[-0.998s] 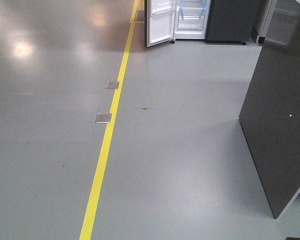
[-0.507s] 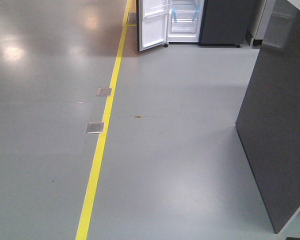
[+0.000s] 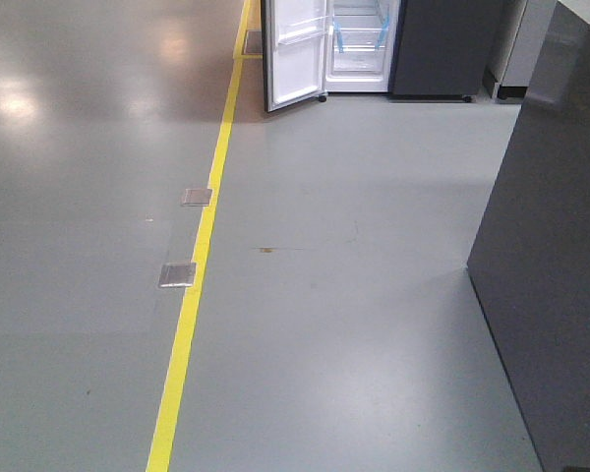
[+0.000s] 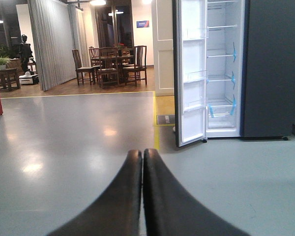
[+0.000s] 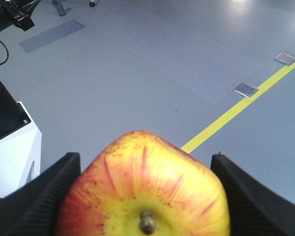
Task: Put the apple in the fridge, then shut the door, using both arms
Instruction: 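Drive toward the open white refrigerator carrying the apple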
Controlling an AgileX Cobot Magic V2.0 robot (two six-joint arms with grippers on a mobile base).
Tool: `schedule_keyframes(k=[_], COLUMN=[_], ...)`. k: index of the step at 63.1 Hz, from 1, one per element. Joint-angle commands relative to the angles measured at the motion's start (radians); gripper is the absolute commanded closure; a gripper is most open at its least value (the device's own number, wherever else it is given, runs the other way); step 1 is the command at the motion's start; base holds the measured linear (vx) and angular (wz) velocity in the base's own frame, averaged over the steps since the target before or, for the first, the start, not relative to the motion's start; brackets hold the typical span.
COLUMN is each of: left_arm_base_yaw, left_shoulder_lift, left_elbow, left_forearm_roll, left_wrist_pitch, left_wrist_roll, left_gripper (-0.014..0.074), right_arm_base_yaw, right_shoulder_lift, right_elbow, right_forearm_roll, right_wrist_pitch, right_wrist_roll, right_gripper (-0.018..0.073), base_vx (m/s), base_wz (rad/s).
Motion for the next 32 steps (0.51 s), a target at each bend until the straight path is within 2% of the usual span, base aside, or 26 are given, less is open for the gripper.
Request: schedule_keyframes(k=[1,32], left_arm_base_yaw=[-0.003,-0.003], left_shoulder_lift=[-0.015,-0.015], left_elbow=[0.022,0.022], left_forearm_roll=[0.000,0.000], left_wrist_pitch=[-0.077,-0.077], left_wrist_roll=[-0.010,-0.010], left_gripper=[0.0603,0.0603], right_arm_base_yaw=[0.001,0.001], right_shoulder_lift=[0.010,0.010], right_elbow=[-0.024,-0.024], right_forearm_roll=[0.053,0.053], right_wrist_pitch=[-0.047,-0.047], right_wrist_roll=[-0.005,-0.005], right_gripper=[0.0190,0.0190], base_vx=[0.23,0.24], base_wz=[0.00,-0.01])
